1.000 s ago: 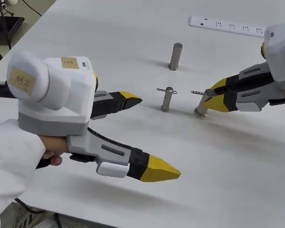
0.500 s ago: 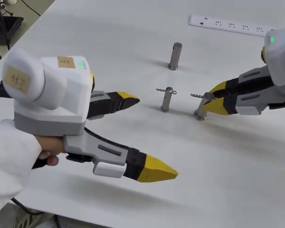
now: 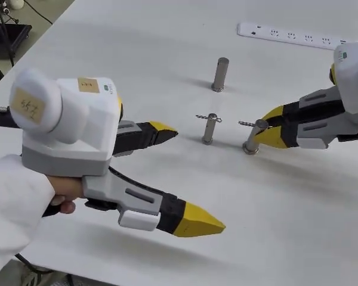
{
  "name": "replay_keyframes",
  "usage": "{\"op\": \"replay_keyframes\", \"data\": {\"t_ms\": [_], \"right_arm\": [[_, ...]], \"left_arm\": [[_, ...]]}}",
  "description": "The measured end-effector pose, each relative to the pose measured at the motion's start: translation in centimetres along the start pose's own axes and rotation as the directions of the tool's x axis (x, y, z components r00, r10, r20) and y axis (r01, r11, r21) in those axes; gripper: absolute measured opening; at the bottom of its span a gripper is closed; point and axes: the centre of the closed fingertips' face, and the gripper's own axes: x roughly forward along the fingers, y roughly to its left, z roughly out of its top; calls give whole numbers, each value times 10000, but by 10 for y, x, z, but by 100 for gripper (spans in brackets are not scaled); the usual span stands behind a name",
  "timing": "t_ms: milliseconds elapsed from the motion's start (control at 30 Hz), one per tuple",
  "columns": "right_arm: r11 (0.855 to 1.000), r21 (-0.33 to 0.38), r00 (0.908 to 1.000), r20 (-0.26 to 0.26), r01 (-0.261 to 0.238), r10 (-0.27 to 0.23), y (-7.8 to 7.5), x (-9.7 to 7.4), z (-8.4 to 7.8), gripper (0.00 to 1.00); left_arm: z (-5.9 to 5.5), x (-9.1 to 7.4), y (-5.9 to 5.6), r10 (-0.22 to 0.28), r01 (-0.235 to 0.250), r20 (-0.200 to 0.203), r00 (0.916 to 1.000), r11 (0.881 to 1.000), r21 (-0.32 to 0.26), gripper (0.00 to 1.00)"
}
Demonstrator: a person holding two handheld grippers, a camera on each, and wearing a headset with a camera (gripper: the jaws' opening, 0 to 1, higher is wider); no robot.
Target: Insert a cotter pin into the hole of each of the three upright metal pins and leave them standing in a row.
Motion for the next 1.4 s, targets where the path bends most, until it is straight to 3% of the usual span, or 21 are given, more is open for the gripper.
{"op": "replay_keyframes", "data": {"t_ms": [167,333,567,733,800,900,1000,1100,1200,1400], "right_arm": [[9991,416,9999,93,37,-41,-1,0,1,9],[9965,763,9988,317,339,-365,-3,-4,7,21],[9894,1182,9928,744,843,-935,11,-25,19,32],[9798,1603,9835,1156,1194,-1388,22,-43,23,38],[9755,1704,9786,1274,1390,-1617,27,-52,21,36],[9635,2120,9705,1411,1633,-1956,33,-65,16,39],[9496,2528,9609,1558,1852,-2289,39,-80,11,43],[9300,2926,9510,1450,2224,-2731,47,-93,4,48],[9111,3351,9405,1521,2401,-3038,52,-102,-2,59],[8853,3871,9300,1490,2577,-3359,64,-112,-10,74]], "left_arm": [[1,0,0,19,-19,-1,10000,10000,-2,99],[1,-3,1,85,-85,-13,10000,10000,-20,99],[6,-8,1,320,-320,112,9994,9995,23,99],[12,-10,0,490,-484,292,9984,9986,-199,99],[10,-9,-1,522,-517,193,9984,9983,-284,99],[5,-9,1,688,-688,-32,9976,9973,-248,99],[6,-10,-1,738,-737,4,9973,9969,-263,99],[12,-9,-5,695,-687,240,9973,9971,-334,99],[19,-9,-8,685,-658,565,9960,9967,-481,99],[27,-9,-12,729,-683,858,9936,9961,-551,99]]}}
